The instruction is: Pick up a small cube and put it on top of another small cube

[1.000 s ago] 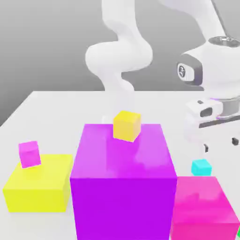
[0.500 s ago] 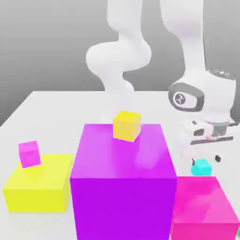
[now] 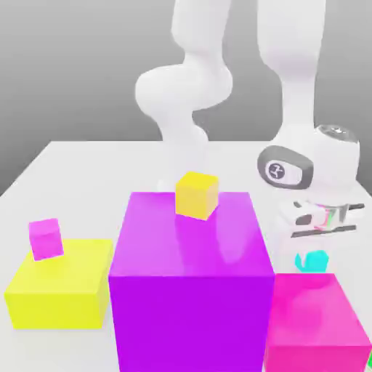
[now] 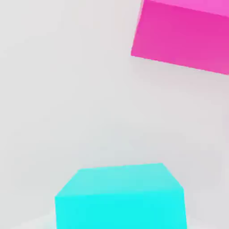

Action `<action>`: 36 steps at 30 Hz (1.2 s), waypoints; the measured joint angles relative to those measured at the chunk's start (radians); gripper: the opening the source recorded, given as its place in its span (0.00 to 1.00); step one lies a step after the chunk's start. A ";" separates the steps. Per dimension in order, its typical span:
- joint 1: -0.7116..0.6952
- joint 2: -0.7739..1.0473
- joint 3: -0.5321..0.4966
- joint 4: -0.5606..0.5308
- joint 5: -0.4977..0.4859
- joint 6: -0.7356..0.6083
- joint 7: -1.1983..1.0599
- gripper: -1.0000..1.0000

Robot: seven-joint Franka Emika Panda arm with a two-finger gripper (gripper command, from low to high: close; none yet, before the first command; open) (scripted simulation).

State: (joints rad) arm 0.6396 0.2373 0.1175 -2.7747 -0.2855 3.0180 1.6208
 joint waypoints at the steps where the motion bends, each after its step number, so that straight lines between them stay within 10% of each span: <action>1: -0.012 -0.020 0.016 -0.004 0.016 -0.015 -0.013 0.00; 19: -0.103 -0.343 0.044 0.020 0.511 -0.406 -0.778 0.00; 36: -0.259 -0.700 -0.233 0.147 0.328 -0.876 -1.506 0.00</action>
State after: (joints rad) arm 0.3809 -0.4631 -0.1158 -2.6276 0.0426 2.1416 0.1152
